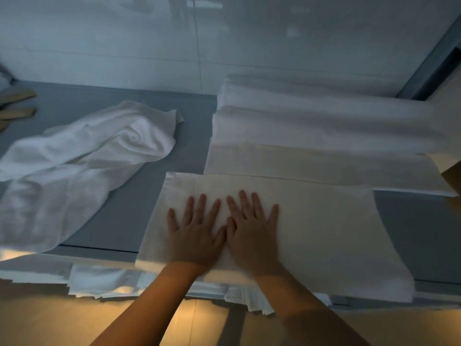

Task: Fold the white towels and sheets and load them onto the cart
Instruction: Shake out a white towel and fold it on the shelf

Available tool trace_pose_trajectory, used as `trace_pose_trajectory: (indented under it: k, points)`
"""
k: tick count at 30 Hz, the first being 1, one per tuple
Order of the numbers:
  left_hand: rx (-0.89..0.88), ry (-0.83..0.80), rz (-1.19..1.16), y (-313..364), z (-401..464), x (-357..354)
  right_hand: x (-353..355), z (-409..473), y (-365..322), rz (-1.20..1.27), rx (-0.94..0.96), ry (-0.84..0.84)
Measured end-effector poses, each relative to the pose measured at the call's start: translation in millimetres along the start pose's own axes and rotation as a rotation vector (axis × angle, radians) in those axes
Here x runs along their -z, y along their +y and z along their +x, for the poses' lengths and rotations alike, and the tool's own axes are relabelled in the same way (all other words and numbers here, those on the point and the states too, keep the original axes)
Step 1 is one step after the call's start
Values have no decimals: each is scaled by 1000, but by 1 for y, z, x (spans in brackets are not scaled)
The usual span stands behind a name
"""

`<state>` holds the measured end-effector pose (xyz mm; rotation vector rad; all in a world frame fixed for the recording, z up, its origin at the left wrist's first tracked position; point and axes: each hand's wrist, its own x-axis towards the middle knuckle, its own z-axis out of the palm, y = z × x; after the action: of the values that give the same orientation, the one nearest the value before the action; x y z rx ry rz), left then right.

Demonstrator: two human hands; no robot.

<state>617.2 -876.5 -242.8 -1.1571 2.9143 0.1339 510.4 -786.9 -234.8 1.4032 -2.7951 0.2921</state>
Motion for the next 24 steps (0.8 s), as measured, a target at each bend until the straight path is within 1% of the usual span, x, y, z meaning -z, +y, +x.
trace_pose_trajectory:
  k: [3,5,7,9,13,16,17,18,20,22,24]
  points:
    - [13,27,-23,-19,3,-1,-1,5,1,-23,3,-9]
    - [10,17,-19,-22,3,0,1,3,2,-42,22,-36]
    - [9,-1,-27,-22,4,1,5,-5,18,-65,25,-52]
    - [4,-11,-30,-23,5,3,12,-19,54,-114,-34,-76]
    - [1,-54,-2,-21,4,10,37,-52,150,-194,-248,-160]
    - [107,-112,-17,-4,5,19,54,-63,181,-219,-338,-225]
    - [142,-112,-40,11,4,22,54,-62,179,-213,-351,-231]
    - [134,-104,-65,32,2,25,54,-58,170,-197,-360,-212]
    - [-6,-96,-103,84,-8,23,50,-54,140,-123,-325,-128]
    - [-131,-131,-101,126,-20,15,39,-59,107,-22,-210,-73]
    - [-143,-153,-45,142,-24,7,30,-69,94,18,-146,-85]
